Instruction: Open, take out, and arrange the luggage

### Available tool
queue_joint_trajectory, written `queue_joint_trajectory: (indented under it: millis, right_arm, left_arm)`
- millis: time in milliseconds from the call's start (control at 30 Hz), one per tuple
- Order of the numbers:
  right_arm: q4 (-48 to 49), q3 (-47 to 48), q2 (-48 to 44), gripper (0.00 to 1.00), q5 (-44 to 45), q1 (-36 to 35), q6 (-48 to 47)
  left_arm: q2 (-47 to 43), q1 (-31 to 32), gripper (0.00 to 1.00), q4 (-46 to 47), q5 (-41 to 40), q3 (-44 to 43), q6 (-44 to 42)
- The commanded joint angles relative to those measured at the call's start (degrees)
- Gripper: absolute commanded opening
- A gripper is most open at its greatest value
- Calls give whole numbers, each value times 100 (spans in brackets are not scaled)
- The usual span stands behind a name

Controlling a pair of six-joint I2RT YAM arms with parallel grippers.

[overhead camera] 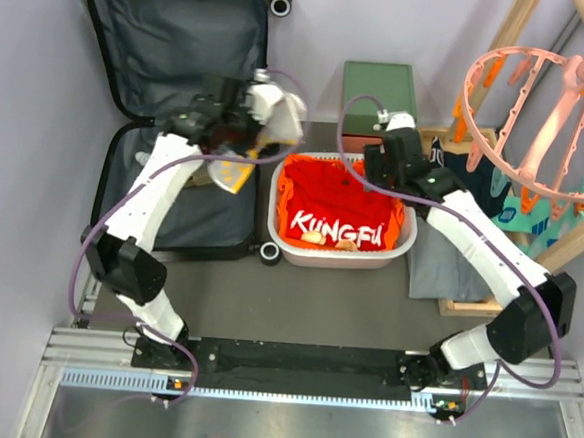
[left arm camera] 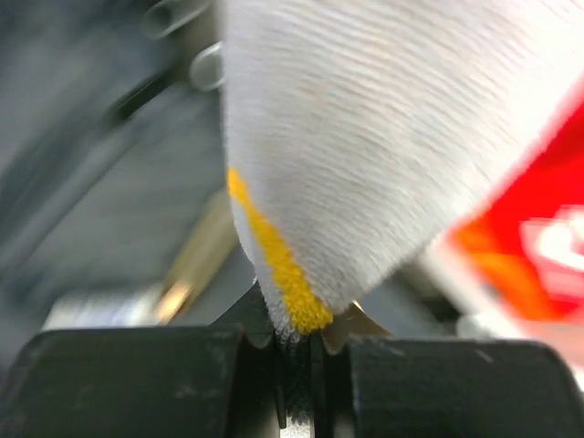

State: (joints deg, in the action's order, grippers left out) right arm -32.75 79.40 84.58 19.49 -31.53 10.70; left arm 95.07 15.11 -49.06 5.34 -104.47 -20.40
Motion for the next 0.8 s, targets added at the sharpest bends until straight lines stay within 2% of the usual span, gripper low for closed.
queue_joint_trajectory:
  millis: [0, 167, 267, 467, 500, 533, 567, 600, 633, 667, 767]
  right_arm:
    - [-152, -143, -844, 65, 54, 331, 213]
    - [-302, -328, -1364, 66, 170, 753, 380]
    - [-381, -381, -1531, 67, 240, 780, 380]
    - [-557, -398, -1672, 67, 372, 789, 363]
    - [-548, -407, -1681, 67, 346, 789, 345]
    - [-557, -407, -1690, 67, 319, 789, 302]
    - [-539, -407, -1681, 67, 189, 789, 266]
    - [-539, -425, -1690, 67, 109, 789, 223]
    - [-539, -425, -1673, 67, 21, 789, 179]
    - [-548, -425, -1672, 68, -67, 797, 109]
    - [-557, -425, -1629, 68, -401, 789, -32]
  left_arm:
    - [275, 1061, 0, -543, 1294, -635, -464]
    - [1003, 2309, 0, -561, 1014, -882, -798]
    - [1434, 2741, 0, -517, 890, -891, -1114]
    - [2199, 3049, 0, -201, 776, -821, -1422]
    - [2244, 3076, 3, -114, 627, -647, -1492]
    - [2270, 3085, 8, -34, 478, -567, -1519]
    - [2288, 3094, 22, 36, 459, -505, -1519]
    - [2288, 3094, 51, -24, 450, -531, -1458]
    - [2271, 3094, 67, -86, 511, -583, -1414]
    - [2218, 3094, 97, -208, 546, -636, -1370]
    - [1947, 3077, 99, -245, 564, -733, -1239]
